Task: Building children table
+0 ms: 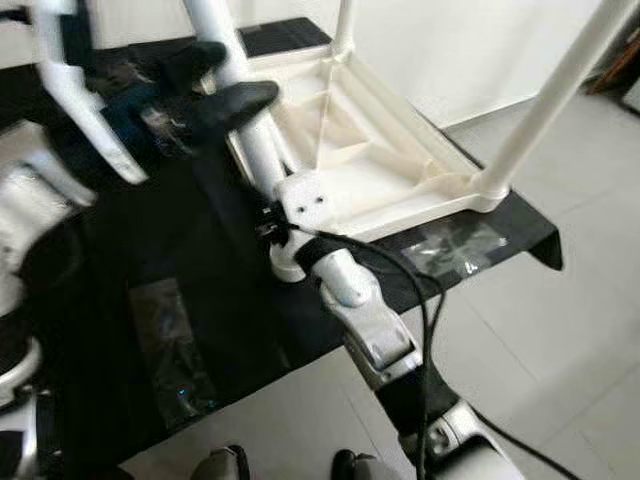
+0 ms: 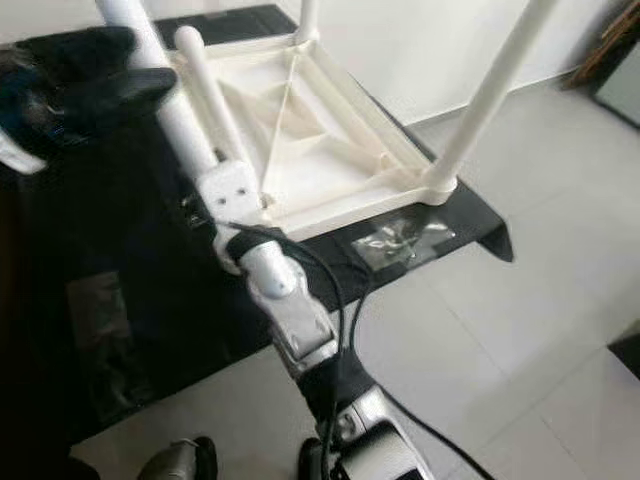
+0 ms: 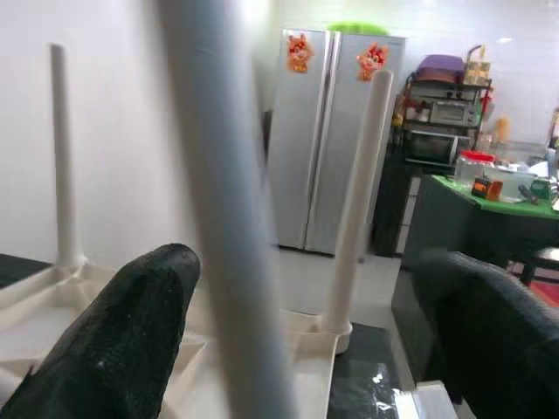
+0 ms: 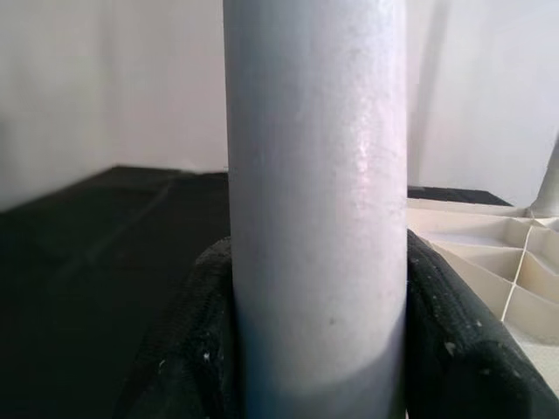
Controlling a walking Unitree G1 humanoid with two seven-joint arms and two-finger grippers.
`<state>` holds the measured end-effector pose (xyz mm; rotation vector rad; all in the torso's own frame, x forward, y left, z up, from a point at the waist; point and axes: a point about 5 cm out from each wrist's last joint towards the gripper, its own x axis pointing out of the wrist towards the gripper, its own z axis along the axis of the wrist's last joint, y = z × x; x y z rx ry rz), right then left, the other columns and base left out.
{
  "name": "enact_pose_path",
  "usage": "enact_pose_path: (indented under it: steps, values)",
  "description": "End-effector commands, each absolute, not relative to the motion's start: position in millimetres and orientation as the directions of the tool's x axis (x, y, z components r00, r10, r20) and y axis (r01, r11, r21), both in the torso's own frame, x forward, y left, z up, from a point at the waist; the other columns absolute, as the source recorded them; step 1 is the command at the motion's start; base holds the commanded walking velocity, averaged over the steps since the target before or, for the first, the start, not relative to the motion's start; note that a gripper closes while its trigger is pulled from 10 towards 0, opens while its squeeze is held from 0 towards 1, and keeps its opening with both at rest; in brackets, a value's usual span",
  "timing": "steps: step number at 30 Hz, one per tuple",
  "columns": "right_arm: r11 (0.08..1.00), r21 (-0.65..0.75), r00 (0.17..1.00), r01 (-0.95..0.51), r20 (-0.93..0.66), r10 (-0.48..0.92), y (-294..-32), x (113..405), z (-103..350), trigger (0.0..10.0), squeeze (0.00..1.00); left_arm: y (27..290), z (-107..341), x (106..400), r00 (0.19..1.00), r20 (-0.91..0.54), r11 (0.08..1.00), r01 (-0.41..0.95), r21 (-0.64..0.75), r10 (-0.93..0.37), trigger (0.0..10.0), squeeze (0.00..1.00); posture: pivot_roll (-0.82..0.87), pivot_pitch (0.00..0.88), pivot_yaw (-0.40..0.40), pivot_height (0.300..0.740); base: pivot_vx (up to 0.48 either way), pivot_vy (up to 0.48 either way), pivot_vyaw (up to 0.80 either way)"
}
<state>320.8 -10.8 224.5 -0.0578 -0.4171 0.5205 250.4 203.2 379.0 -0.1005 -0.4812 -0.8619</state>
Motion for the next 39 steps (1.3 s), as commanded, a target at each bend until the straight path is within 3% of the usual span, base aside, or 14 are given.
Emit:
enact_pose_path:
  steps: [1,7,11,17,25,28,29,32,35,37,39]
  values:
    - [0.882,-0.109,0.824,-0.459,0.318,0.469,-18.7,325.5,210.8,10.0,0.0,201.2,379.6,237.8,0.489,0.432,0.594,0.791,0.146,-0.758,10.0,0.0,-0.03,0.173,-0.029,0.74,0.0,0.0,0.0]
    - [0.894,-0.043,0.833,-0.447,0.345,0.433,-24.1,331.2,216.8,10.0,0.0,207.5,375.6,232.1,0.481,0.411,0.575,0.806,0.139,-0.774,10.0,0.0,-0.03,0.173,-0.031,0.74,0.0,0.0,0.0]
    - [0.885,-0.049,0.81,-0.462,0.382,0.445,-23.3,331.7,223.2,10.0,0.0,214.8,372.3,234.6,0.522,0.413,0.611,0.784,0.114,-0.746,10.0,0.0,-0.03,0.172,-0.033,0.74,0.0,0.0,0.0]
    - [0.759,-0.255,0.658,-0.599,0.384,0.648,-4.0,315.1,216.3,10.0,0.0,207.7,363.6,251.1,0.595,0.399,0.666,0.744,0.053,-0.697,10.0,0.0,-0.03,0.177,-0.033,0.74,0.0,0.0,0.0]
    - [0.713,-0.254,0.618,-0.654,0.364,0.697,-1.6,313.3,212.8,10.0,0.0,203.0,360.8,259.5,0.63,0.398,0.69,0.724,0.011,-0.667,10.0,0.0,-0.03,0.181,-0.034,0.74,0.0,0.0,0.0]
    - [0.583,-0.311,0.489,-0.751,0.332,0.807,6.7,311.0,221.5,10.0,0.0,193.9,362.2,269.9,0.653,0.414,0.702,0.711,-0.045,-0.635,10.0,0.0,-0.02,0.183,-0.033,0.74,0.0,0.0,0.0]
    - [0.583,-0.311,0.489,-0.751,0.332,0.807,6.7,311.0,221.5,10.0,0.0,193.9,362.2,269.9,0.653,0.414,0.702,0.711,-0.045,-0.635,10.0,0.0,-0.02,0.183,-0.033,0.74,0.0,0.0,0.0]
    - [0.467,-0.368,0.383,-0.804,0.28,0.88,11.3,311.4,230.8,10.0,0.0,184.5,370.2,268.5,0.607,0.438,0.669,0.743,-0.019,-0.663,10.0,0.0,-0.02,0.182,-0.035,0.74,0.0,0.0,0.0]
    - [0.432,-0.392,0.352,-0.812,0.262,0.899,11.6,312.0,234.6,10.0,0.0,182.5,372.6,267.9,0.595,0.441,0.661,0.751,-0.006,-0.672,10.0,0.0,-0.02,0.177,-0.038,0.74,0.0,0.0,0.0]
    - [0.417,-0.417,0.332,-0.808,0.263,0.906,10.0,317.0,245.6,10.0,0.0,179.5,377.8,267.3,0.58,0.449,0.653,0.757,0.01,-0.68,0.0,0.0,-0.03,0.172,-0.039,0.74,0.0,0.0,0.0]
    - [0.417,-0.417,0.332,-0.808,0.263,0.906,10.0,317.0,245.6,10.0,0.0,179.5,377.8,267.3,0.58,0.449,0.653,0.757,0.01,-0.68,0.0,0.0,-0.03,0.172,-0.039,0.74,0.0,0.0,0.0]
